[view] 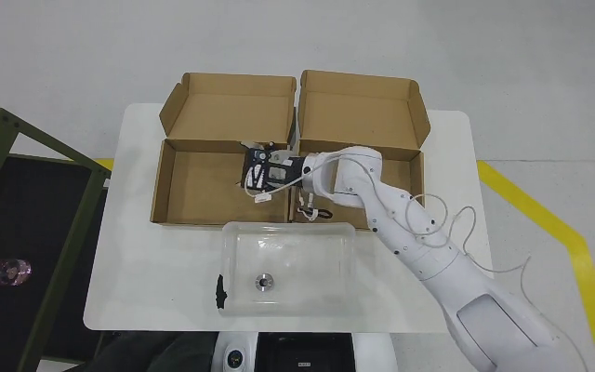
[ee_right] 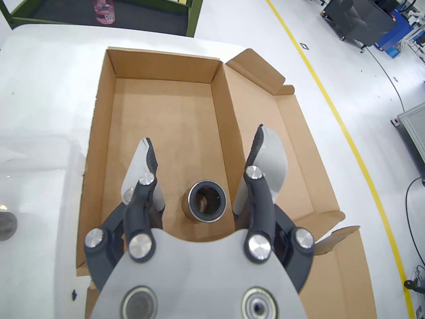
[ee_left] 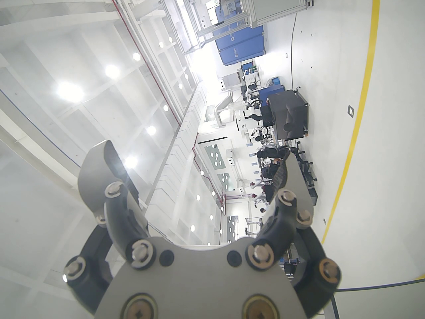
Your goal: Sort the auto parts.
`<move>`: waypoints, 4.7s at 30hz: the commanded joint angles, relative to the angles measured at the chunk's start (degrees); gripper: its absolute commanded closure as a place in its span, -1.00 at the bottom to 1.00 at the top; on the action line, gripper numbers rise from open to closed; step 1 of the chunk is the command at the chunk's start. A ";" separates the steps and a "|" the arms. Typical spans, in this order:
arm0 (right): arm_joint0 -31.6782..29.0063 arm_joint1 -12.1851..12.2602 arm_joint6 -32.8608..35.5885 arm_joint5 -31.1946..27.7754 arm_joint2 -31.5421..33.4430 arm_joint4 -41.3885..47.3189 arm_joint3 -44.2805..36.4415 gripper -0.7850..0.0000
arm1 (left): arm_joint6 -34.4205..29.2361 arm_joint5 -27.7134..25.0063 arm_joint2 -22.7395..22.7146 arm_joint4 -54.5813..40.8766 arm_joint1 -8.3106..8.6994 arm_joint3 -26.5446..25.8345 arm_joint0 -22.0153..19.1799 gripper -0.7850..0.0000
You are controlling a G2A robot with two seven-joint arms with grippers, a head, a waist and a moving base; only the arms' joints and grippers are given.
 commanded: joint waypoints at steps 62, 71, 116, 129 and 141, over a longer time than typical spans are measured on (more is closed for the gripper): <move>-26.02 6.92 8.79 -13.65 -0.60 -7.53 -19.29 -0.25 | 0.00 0.00 0.00 0.00 0.00 0.00 0.00 -1.00; -24.39 6.69 8.76 -13.63 -2.24 -7.81 -16.62 -0.15 | 0.00 0.00 0.00 0.00 0.00 0.00 0.00 -1.00; -20.01 6.64 6.47 -10.22 -0.09 -1.06 -20.89 1.00 | 0.00 0.00 0.00 0.00 0.00 0.00 0.00 -1.00; -17.91 6.49 4.49 -8.38 1.54 1.63 -21.66 1.00 | 0.00 0.00 0.00 0.00 0.00 0.00 0.00 -1.00; -15.78 6.37 2.30 -6.01 3.31 1.93 -19.85 1.00 | 0.00 0.00 0.00 0.00 0.00 0.00 0.00 -1.00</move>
